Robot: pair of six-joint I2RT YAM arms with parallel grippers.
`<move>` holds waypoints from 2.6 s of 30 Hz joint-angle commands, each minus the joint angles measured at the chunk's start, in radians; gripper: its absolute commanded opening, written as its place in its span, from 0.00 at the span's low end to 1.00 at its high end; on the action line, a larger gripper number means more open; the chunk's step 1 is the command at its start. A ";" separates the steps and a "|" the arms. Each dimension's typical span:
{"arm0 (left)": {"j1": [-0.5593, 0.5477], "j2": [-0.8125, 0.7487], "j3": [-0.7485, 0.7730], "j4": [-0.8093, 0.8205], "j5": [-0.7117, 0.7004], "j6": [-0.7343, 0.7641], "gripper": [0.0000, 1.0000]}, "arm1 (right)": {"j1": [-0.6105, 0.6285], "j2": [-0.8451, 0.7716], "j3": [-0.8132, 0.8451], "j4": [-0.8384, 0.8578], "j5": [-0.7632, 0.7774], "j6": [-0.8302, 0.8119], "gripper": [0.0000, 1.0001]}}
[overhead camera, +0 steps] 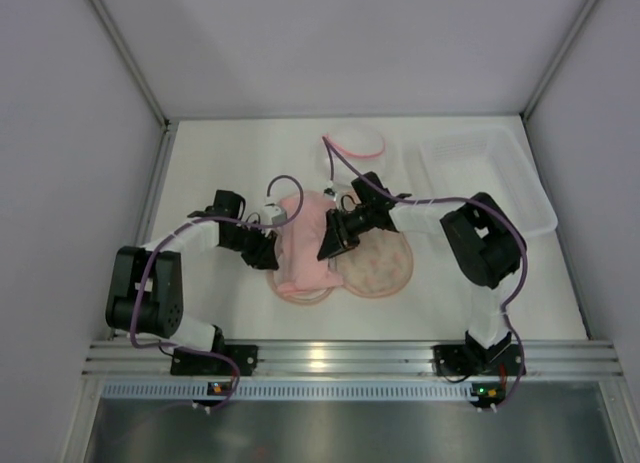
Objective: Place the bra in the laundry bag and zip it closed
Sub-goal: Adjust the bra in the laundry bag, then close the laundry bag at the center of the board.
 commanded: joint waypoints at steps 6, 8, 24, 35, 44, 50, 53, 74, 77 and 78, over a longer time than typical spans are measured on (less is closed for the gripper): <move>0.000 0.006 0.034 0.047 0.062 -0.017 0.25 | 0.026 0.080 0.045 0.130 0.008 0.069 0.23; 0.002 -0.005 0.031 0.045 0.060 -0.024 0.25 | 0.028 0.115 0.063 0.116 0.008 0.065 0.23; 0.135 -0.156 0.097 -0.074 0.089 -0.016 0.34 | -0.027 -0.096 0.212 -0.442 0.065 -0.306 0.64; 0.163 0.083 0.316 0.044 0.050 -0.248 0.50 | -0.165 -0.010 0.439 -0.467 0.227 -0.335 0.66; 0.161 -0.011 0.229 0.044 0.022 -0.222 0.52 | -0.357 -0.305 0.145 -0.565 0.544 -0.490 0.44; 0.163 -0.069 0.194 0.044 0.016 -0.235 0.52 | -0.373 -0.457 -0.061 -0.505 0.744 -0.498 0.38; 0.163 -0.080 0.186 0.044 0.010 -0.240 0.53 | -0.367 -0.432 -0.088 -0.487 0.756 -0.473 0.40; 0.163 -0.101 0.183 0.044 0.002 -0.258 0.54 | -0.342 -0.184 -0.072 -0.362 0.664 -0.416 0.32; 0.164 -0.110 0.181 0.045 -0.001 -0.261 0.54 | -0.343 -0.203 -0.072 -0.369 0.660 -0.425 0.10; 0.163 -0.110 0.180 0.044 -0.006 -0.260 0.54 | -0.345 -0.219 -0.069 -0.387 0.661 -0.427 0.00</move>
